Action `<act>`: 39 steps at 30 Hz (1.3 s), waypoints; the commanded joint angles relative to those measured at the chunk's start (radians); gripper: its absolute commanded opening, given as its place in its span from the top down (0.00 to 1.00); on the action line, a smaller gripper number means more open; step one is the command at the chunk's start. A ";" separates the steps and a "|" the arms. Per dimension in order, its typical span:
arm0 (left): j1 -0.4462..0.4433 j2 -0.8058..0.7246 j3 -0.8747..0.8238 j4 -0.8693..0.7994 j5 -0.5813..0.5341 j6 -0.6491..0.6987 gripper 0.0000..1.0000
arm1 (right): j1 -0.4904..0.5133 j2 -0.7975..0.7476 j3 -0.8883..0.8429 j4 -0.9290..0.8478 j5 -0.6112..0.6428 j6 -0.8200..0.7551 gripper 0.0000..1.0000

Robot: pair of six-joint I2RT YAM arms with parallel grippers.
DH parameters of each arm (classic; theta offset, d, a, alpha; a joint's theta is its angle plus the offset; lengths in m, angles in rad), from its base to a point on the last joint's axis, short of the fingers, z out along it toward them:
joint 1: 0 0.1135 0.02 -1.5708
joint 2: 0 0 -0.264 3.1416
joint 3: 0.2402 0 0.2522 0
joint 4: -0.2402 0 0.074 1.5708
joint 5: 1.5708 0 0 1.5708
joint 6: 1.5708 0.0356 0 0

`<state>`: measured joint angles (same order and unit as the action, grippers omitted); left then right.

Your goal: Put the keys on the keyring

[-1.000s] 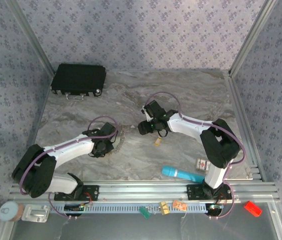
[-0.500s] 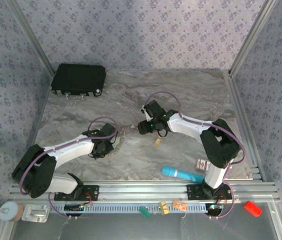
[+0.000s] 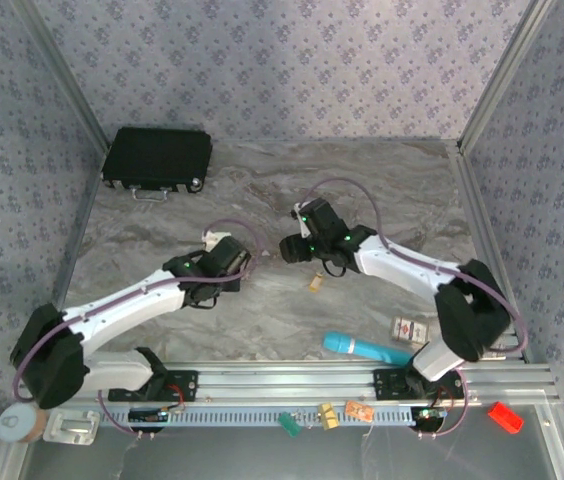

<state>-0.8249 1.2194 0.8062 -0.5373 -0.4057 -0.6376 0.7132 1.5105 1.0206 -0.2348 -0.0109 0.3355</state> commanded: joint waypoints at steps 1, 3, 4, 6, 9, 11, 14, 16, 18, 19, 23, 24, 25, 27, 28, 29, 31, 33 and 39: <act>-0.002 -0.034 0.048 0.129 -0.028 0.372 1.00 | -0.023 -0.109 -0.055 0.053 0.072 0.023 0.38; 0.002 -0.031 0.082 0.164 -0.017 0.516 1.00 | -0.047 -0.180 -0.086 0.061 0.096 0.016 0.39; 0.008 -0.028 0.092 0.180 -0.004 0.568 1.00 | -0.058 -0.206 -0.095 0.066 0.104 0.008 0.39; 0.019 -0.031 0.102 0.226 0.047 0.698 1.00 | -0.087 -0.250 -0.107 0.067 0.124 -0.016 0.40; 0.023 -0.052 0.087 0.326 0.112 0.895 1.00 | -0.127 -0.269 -0.080 0.036 0.134 -0.073 0.40; 0.039 -0.072 0.078 0.367 0.190 0.992 1.00 | -0.132 -0.272 -0.068 0.034 0.135 -0.133 0.39; 0.063 -0.101 0.073 0.396 0.336 1.056 1.00 | -0.114 -0.298 -0.098 0.088 0.113 -0.233 0.40; 0.065 -0.114 0.047 0.448 0.377 1.067 1.00 | -0.101 -0.333 -0.155 0.172 0.109 -0.278 0.38; 0.079 -0.122 0.017 0.495 0.421 1.063 1.00 | -0.093 -0.379 -0.225 0.281 0.102 -0.319 0.38; 0.092 -0.123 0.008 0.509 0.450 1.054 1.00 | -0.093 -0.393 -0.259 0.333 0.089 -0.341 0.38; 0.250 -0.138 -0.056 0.639 0.829 0.896 1.00 | -0.095 -0.395 -0.360 0.446 0.026 -0.470 0.37; 0.275 -0.143 -0.072 0.682 0.902 0.884 1.00 | -0.093 -0.392 -0.363 0.440 0.013 -0.488 0.36; 0.283 -0.148 -0.082 0.698 0.957 0.898 1.00 | -0.092 -0.394 -0.365 0.435 -0.002 -0.502 0.36; 0.284 -0.152 -0.070 0.660 1.049 0.967 1.00 | -0.087 -0.413 -0.374 0.446 -0.041 -0.530 0.36; 0.283 -0.152 -0.061 0.629 1.077 1.000 1.00 | -0.087 -0.425 -0.380 0.457 -0.060 -0.542 0.35; 0.283 -0.152 -0.053 0.600 1.102 1.029 1.00 | -0.087 -0.440 -0.387 0.469 -0.082 -0.559 0.35; 0.281 -0.157 -0.054 0.577 1.128 1.082 1.00 | -0.086 -0.465 -0.396 0.488 -0.121 -0.600 0.37; 0.274 -0.158 -0.058 0.573 1.127 1.114 1.00 | -0.085 -0.482 -0.392 0.469 -0.187 -0.673 0.44; 0.240 -0.153 -0.071 0.568 1.131 1.179 1.00 | -0.075 -0.501 -0.339 0.405 -0.362 -0.731 0.44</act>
<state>-0.5686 1.0847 0.7277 0.0189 0.6540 0.4725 0.6250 1.0229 0.6384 0.1909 -0.2436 -0.3206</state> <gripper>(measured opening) 0.045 0.555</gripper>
